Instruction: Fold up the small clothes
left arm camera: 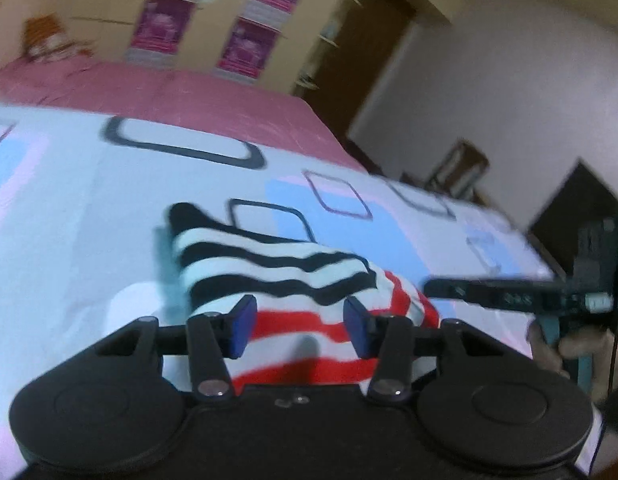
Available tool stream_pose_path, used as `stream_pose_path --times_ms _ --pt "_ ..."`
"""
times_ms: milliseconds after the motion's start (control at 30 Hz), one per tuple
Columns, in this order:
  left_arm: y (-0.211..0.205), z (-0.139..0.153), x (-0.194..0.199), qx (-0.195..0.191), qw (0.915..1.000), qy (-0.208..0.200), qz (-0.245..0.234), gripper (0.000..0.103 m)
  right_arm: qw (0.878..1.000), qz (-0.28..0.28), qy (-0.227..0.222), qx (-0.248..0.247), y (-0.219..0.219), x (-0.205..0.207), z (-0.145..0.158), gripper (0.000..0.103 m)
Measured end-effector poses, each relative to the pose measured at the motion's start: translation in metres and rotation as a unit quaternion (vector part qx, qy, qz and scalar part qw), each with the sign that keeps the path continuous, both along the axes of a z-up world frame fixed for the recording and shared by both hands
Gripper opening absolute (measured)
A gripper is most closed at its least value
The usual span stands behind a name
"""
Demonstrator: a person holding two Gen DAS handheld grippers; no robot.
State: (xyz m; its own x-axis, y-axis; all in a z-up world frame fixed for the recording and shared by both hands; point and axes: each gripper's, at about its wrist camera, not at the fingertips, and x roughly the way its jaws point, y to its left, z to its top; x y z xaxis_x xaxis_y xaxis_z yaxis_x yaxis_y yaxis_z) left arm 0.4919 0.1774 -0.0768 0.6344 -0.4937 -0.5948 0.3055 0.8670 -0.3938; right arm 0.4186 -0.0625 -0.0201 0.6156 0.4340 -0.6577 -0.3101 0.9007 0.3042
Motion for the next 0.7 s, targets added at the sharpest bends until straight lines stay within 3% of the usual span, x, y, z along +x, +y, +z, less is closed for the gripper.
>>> stream_pose_path --times_ms 67,200,267,333,500,700 --pt "-0.013 -0.008 0.011 0.020 0.9996 0.012 -0.016 0.048 1.000 -0.001 0.009 -0.005 0.008 0.011 -0.011 0.017" --pt "-0.022 -0.027 0.010 0.095 0.9949 0.018 -0.030 0.048 1.000 0.009 0.020 -0.009 0.015 0.021 -0.030 0.017" --pt "-0.021 -0.032 0.005 0.104 0.9941 0.010 -0.028 0.048 0.999 0.007 0.021 -0.036 0.018 0.024 -0.041 0.017" --pt "-0.022 -0.033 0.005 0.111 0.9934 0.008 -0.026 0.048 0.999 -0.006 0.030 -0.033 0.013 0.027 -0.050 0.017" --pt "-0.021 -0.024 -0.002 0.105 0.9943 0.003 -0.017 0.046 0.999 -0.015 0.029 -0.040 0.011 0.020 -0.037 0.017" --pt "-0.012 0.004 -0.044 0.069 0.9969 -0.027 -0.028 0.046 1.000 0.001 0.008 -0.020 0.002 -0.024 -0.006 0.017"
